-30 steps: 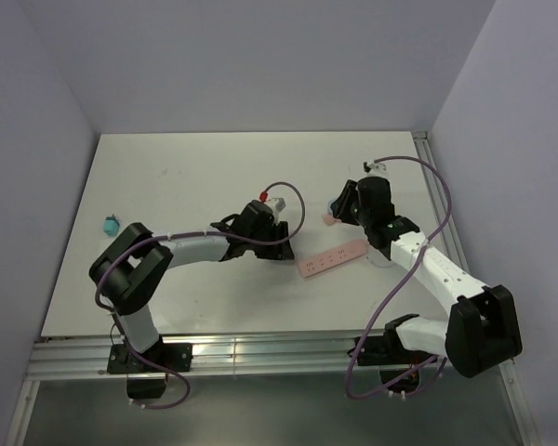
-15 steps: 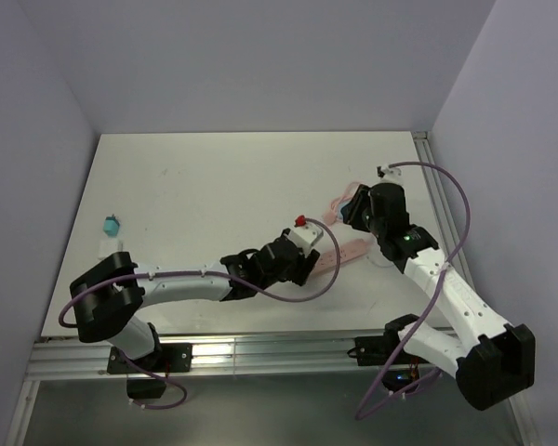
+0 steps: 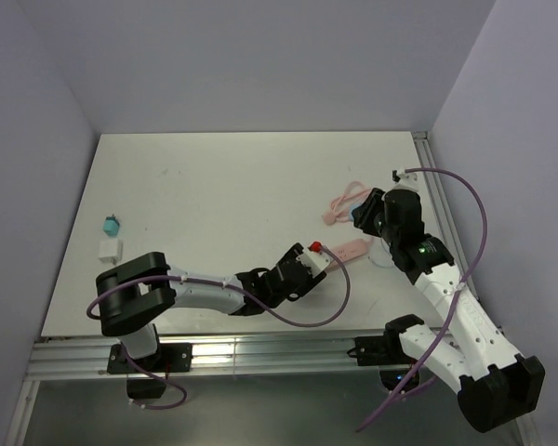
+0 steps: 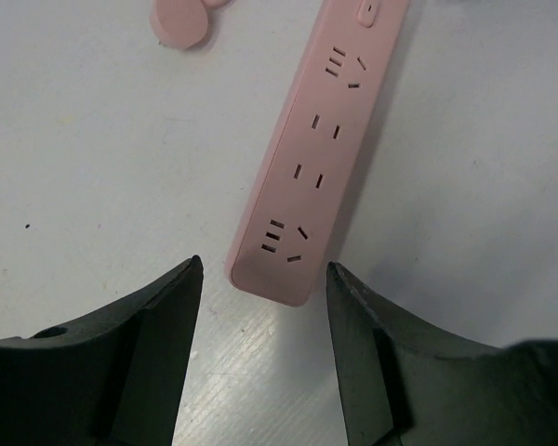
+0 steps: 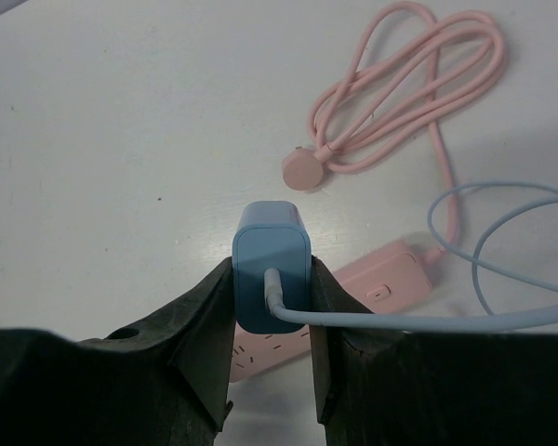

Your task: Insert the plug

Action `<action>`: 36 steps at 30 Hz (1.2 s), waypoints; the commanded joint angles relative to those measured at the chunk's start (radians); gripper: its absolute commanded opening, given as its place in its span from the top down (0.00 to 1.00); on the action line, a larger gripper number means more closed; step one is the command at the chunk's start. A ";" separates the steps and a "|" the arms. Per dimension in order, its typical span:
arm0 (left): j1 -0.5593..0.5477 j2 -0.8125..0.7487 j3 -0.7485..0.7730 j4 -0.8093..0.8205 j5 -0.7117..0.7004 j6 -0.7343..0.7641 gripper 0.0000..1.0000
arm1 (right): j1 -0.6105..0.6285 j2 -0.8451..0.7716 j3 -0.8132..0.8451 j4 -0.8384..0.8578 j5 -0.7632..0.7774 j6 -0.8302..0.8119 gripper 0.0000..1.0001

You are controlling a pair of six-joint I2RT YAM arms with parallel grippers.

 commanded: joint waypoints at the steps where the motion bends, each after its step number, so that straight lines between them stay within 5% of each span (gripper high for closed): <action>1: -0.010 0.026 0.013 0.083 -0.016 0.067 0.39 | -0.014 -0.025 0.019 0.009 -0.020 -0.017 1.00; 19: -0.009 0.154 0.034 0.113 -0.008 0.095 0.37 | -0.020 -0.054 -0.001 0.038 -0.061 -0.032 1.00; 36: 0.077 0.166 0.022 0.185 0.130 0.089 0.45 | -0.022 -0.036 -0.009 0.037 -0.087 -0.036 1.00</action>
